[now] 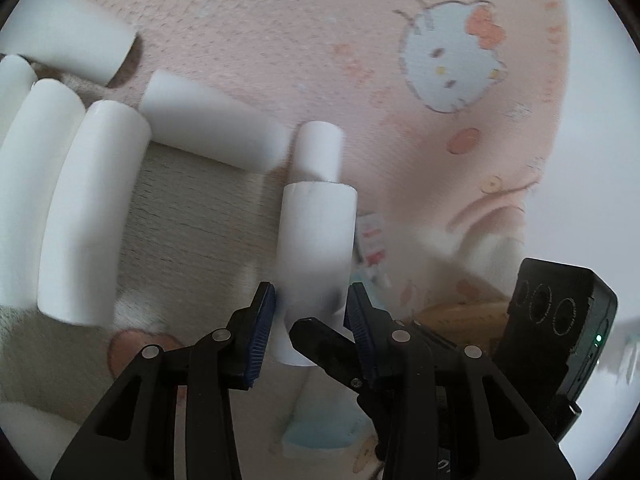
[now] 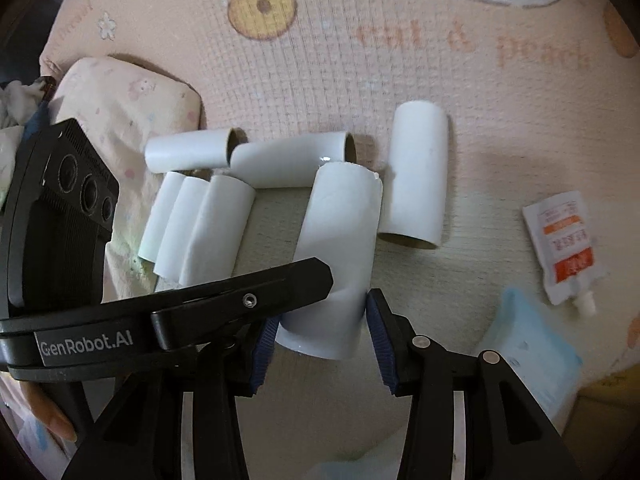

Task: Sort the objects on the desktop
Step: 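Close the left gripper on another white tube and lift it, then carry the held tube with the left gripper over the cardboard box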

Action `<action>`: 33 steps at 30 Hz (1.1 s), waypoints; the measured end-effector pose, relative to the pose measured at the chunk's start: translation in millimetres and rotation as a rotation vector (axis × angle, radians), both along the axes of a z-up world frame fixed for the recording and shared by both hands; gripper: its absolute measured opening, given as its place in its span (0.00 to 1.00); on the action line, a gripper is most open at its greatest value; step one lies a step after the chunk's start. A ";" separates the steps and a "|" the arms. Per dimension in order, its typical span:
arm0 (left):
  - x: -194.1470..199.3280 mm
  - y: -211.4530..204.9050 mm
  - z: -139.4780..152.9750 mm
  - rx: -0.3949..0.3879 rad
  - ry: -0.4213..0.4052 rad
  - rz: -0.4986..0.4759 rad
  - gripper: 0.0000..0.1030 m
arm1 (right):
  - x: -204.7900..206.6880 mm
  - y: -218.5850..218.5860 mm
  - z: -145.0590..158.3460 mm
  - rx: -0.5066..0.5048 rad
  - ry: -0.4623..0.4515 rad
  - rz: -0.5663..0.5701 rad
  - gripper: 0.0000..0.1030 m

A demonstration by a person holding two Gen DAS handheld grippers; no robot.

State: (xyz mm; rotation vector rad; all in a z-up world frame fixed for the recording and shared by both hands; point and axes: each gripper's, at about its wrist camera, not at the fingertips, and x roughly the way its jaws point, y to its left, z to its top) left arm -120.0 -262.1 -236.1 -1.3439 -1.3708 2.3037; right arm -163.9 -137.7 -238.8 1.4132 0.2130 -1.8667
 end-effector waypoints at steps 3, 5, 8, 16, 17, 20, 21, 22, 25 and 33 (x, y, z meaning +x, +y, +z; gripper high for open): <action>9.1 6.5 10.7 0.000 0.051 -0.015 0.40 | 7.8 12.7 11.3 -0.024 0.021 -0.033 0.41; 15.6 14.2 15.4 0.007 0.076 -0.030 0.40 | 14.6 21.1 18.2 -0.031 0.043 -0.051 0.41; 19.2 29.5 21.2 0.009 0.096 -0.056 0.40 | 26.6 33.1 27.7 -0.013 0.089 -0.051 0.40; 29.5 69.7 22.0 0.022 0.080 -0.169 0.40 | 49.6 74.9 34.3 0.050 0.119 -0.071 0.40; 30.3 76.8 21.7 0.021 0.075 -0.189 0.40 | 51.6 81.1 33.7 0.056 0.116 -0.079 0.40; 30.7 90.7 21.0 0.017 0.065 -0.236 0.40 | 58.3 97.7 31.0 0.070 0.104 -0.105 0.40; 30.7 95.1 20.5 0.012 0.060 -0.256 0.40 | 60.1 103.4 30.4 0.073 0.099 -0.112 0.40; 30.4 98.8 20.1 0.006 0.056 -0.273 0.40 | 62.5 108.5 29.2 0.075 0.093 -0.121 0.40; 26.0 106.9 18.2 -0.017 0.037 -0.322 0.40 | 67.6 120.1 24.2 0.080 0.079 -0.134 0.40; 12.3 102.7 1.2 0.044 -0.047 -0.281 0.48 | 70.2 128.3 8.6 0.061 0.016 -0.163 0.39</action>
